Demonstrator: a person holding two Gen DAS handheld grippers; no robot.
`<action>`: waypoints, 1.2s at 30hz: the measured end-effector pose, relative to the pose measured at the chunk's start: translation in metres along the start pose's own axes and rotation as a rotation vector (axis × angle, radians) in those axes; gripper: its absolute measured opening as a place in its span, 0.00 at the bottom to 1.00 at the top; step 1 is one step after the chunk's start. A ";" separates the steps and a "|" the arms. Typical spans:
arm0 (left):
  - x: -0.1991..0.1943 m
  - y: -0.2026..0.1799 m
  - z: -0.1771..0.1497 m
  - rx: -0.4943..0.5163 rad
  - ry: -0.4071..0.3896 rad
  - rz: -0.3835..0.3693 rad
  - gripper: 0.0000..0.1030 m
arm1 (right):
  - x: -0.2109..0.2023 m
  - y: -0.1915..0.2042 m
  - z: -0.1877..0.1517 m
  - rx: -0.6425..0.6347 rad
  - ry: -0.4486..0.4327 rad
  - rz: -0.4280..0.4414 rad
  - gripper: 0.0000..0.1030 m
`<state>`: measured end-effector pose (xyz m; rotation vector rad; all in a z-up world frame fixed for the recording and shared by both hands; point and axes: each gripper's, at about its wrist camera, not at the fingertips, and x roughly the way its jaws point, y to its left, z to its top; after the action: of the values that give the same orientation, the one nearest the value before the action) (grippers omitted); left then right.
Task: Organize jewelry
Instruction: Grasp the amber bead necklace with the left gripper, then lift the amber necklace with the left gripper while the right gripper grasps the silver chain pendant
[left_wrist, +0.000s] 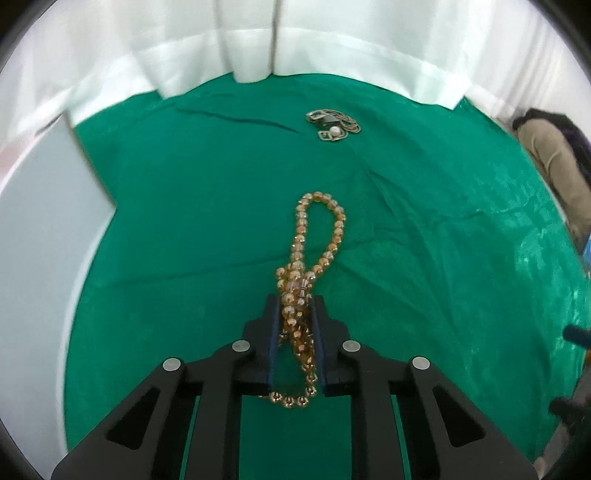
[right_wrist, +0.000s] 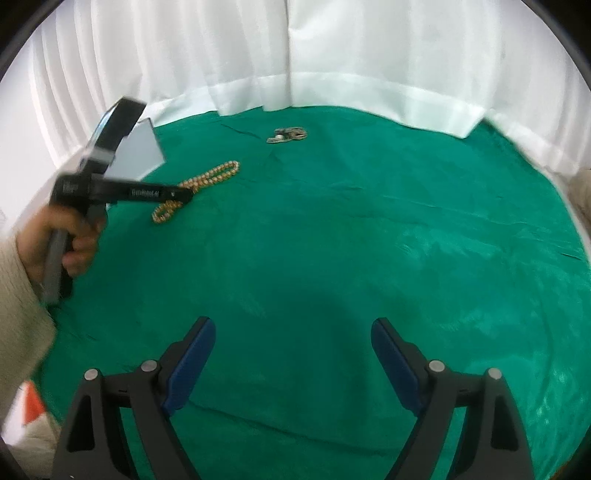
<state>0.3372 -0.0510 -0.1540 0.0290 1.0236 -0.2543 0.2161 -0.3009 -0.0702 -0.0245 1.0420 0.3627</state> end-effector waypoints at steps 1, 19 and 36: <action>-0.002 0.002 -0.004 -0.008 -0.001 0.000 0.15 | 0.000 -0.002 0.007 0.004 0.011 0.035 0.86; -0.031 0.006 -0.054 -0.099 -0.065 -0.018 0.15 | 0.229 -0.031 0.275 0.185 0.175 0.129 0.67; -0.068 0.023 -0.053 -0.169 -0.101 -0.107 0.06 | 0.170 -0.014 0.247 0.122 0.202 0.084 0.34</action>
<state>0.2646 -0.0079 -0.1265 -0.1899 0.9445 -0.2634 0.5038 -0.2189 -0.0906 0.0943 1.2662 0.3771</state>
